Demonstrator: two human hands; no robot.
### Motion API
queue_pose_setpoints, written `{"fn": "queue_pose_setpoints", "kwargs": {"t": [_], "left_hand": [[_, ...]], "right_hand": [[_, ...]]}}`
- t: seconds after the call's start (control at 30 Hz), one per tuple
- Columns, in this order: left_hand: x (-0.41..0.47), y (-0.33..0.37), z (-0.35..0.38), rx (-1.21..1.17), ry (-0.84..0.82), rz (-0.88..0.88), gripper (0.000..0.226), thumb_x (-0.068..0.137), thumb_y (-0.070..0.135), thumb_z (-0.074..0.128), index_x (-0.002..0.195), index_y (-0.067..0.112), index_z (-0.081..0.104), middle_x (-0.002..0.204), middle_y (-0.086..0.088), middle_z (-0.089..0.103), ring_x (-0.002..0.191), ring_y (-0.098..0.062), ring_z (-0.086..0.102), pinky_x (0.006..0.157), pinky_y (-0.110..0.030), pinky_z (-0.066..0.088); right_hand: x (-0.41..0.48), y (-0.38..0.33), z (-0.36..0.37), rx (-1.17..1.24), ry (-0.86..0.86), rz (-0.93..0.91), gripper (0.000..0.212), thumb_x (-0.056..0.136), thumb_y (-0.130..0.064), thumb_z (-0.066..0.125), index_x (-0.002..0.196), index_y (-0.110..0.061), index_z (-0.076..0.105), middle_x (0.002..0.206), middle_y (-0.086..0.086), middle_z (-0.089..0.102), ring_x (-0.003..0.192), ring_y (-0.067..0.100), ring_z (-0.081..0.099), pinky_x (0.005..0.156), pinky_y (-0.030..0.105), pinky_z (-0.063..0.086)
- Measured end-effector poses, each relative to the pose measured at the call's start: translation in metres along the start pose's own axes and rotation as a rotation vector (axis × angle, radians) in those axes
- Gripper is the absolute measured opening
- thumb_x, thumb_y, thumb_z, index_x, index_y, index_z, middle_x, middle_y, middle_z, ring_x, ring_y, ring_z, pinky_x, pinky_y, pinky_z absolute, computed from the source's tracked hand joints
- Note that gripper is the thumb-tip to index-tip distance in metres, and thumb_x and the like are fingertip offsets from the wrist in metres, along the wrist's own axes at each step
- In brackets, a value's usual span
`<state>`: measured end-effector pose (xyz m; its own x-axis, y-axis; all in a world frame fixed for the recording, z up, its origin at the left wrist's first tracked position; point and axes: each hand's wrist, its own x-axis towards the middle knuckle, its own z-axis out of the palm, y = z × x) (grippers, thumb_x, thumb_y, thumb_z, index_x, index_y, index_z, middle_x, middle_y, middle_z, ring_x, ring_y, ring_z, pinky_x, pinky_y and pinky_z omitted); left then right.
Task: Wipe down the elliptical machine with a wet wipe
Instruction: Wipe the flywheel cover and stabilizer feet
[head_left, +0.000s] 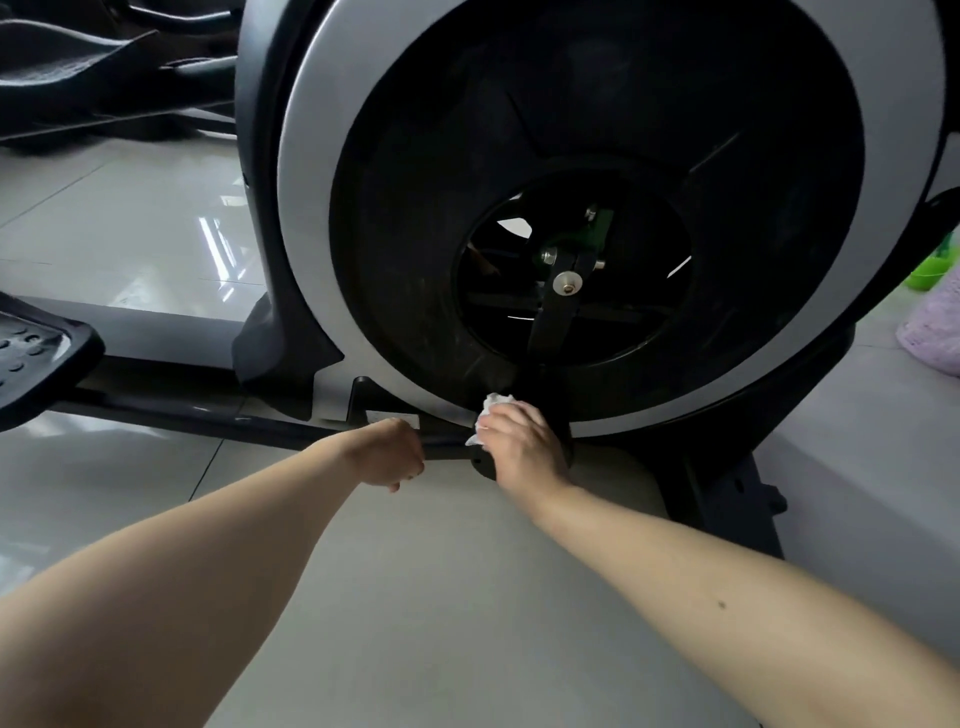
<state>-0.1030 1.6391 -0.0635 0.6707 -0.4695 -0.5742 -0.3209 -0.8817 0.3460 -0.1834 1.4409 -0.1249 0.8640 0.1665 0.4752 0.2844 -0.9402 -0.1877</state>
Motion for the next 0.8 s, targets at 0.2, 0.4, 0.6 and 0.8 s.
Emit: {"fn": "queue_pose_setpoints", "kwargs": {"t": [0.2, 0.4, 0.6, 0.8], "left_hand": [[0.01, 0.011, -0.003, -0.031, 0.046, 0.066, 0.018, 0.099, 0.012, 0.059, 0.11, 0.014, 0.072, 0.087, 0.002, 0.068, 0.067, -0.007, 0.064, 0.058, -0.014, 0.05], [0.01, 0.054, -0.001, -0.028, 0.162, 0.219, 0.02, 0.098, 0.016, 0.058, 0.111, 0.012, 0.073, 0.098, -0.004, 0.073, 0.081, -0.016, 0.066, 0.072, -0.023, 0.053], [0.006, 0.104, 0.001, -0.006, 0.282, 0.303, 0.027, 0.099, 0.019, 0.055, 0.12, 0.015, 0.071, 0.119, -0.004, 0.07, 0.11, -0.022, 0.065, 0.096, -0.032, 0.051], [0.012, 0.148, -0.002, -0.116, 0.366, 0.358, 0.034, 0.097, 0.015, 0.054, 0.129, 0.019, 0.066, 0.122, -0.005, 0.069, 0.111, -0.023, 0.063, 0.093, -0.029, 0.05]], "right_hand": [[-0.01, 0.021, -0.006, 0.033, 0.027, -0.093, 0.012, 0.086, -0.005, 0.067, 0.093, -0.007, 0.076, 0.105, 0.006, 0.068, 0.108, 0.021, 0.052, 0.09, 0.03, 0.043], [-0.031, 0.03, -0.031, 0.134, 0.03, 0.048, 0.021, 0.085, 0.01, 0.066, 0.094, -0.006, 0.076, 0.122, 0.001, 0.068, 0.111, 0.021, 0.055, 0.091, 0.03, 0.051], [-0.066, 0.062, -0.068, 0.226, 0.008, 0.73, 0.022, 0.094, 0.002, 0.059, 0.097, -0.011, 0.077, 0.115, 0.006, 0.067, 0.107, 0.024, 0.06, 0.083, 0.024, 0.039], [-0.038, 0.079, -0.143, 0.624, 0.696, 1.221, 0.012, 0.094, -0.003, 0.067, 0.099, -0.015, 0.067, 0.095, -0.009, 0.068, 0.087, 0.005, 0.066, 0.079, 0.019, 0.047]]}}
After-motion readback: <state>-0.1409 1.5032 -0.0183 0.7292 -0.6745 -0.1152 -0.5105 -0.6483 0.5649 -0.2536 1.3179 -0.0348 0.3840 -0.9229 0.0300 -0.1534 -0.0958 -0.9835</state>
